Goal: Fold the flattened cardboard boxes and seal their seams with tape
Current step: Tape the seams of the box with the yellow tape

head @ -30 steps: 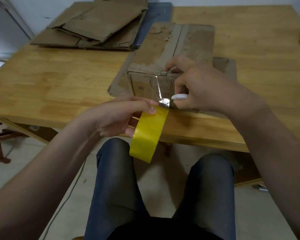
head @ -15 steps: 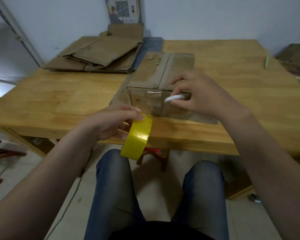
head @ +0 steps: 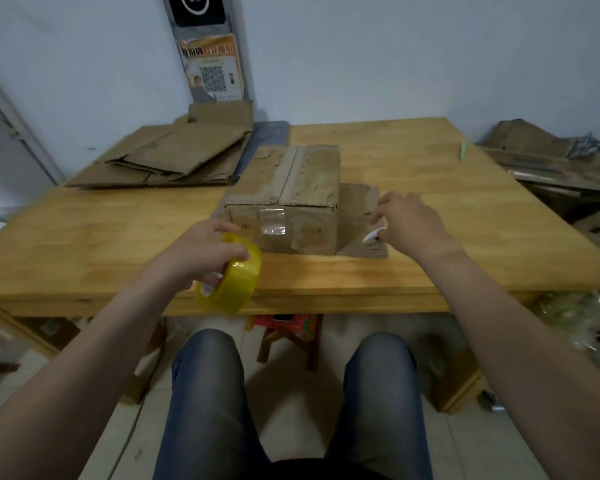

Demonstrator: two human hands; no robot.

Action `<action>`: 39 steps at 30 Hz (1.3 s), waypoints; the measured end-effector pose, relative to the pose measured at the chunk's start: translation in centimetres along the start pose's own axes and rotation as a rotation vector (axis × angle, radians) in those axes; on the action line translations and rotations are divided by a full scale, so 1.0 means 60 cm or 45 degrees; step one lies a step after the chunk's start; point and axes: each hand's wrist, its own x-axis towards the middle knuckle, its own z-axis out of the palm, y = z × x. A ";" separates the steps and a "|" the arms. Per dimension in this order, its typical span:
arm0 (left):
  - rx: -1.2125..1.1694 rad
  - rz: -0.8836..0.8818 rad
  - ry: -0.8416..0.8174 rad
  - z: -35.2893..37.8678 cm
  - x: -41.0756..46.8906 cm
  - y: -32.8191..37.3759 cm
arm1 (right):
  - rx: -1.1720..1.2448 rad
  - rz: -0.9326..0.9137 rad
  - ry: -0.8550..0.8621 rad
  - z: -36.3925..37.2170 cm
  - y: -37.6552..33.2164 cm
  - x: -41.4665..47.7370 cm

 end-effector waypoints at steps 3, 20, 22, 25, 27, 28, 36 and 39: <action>0.067 0.050 0.087 -0.006 -0.002 -0.002 | 0.054 -0.037 0.059 -0.015 -0.016 0.006; 0.479 0.298 0.455 -0.078 0.056 -0.027 | 0.151 -0.401 -0.066 -0.023 -0.228 0.106; 0.457 0.312 0.456 -0.080 0.068 -0.029 | 0.146 -0.360 -0.046 -0.018 -0.230 0.107; 0.437 0.310 0.454 -0.080 0.084 -0.028 | 0.054 -0.357 0.004 -0.007 -0.230 0.110; 0.433 0.312 0.457 -0.079 0.093 -0.029 | -0.001 -0.353 0.032 0.008 -0.228 0.108; 0.430 0.315 0.455 -0.077 0.097 -0.030 | -0.006 -0.349 0.051 0.016 -0.228 0.106; 0.397 0.323 0.426 -0.078 0.110 -0.034 | -0.076 -0.353 0.041 0.027 -0.233 0.103; 0.385 0.343 0.417 -0.085 0.109 -0.035 | 0.004 -0.312 0.041 0.023 -0.241 0.104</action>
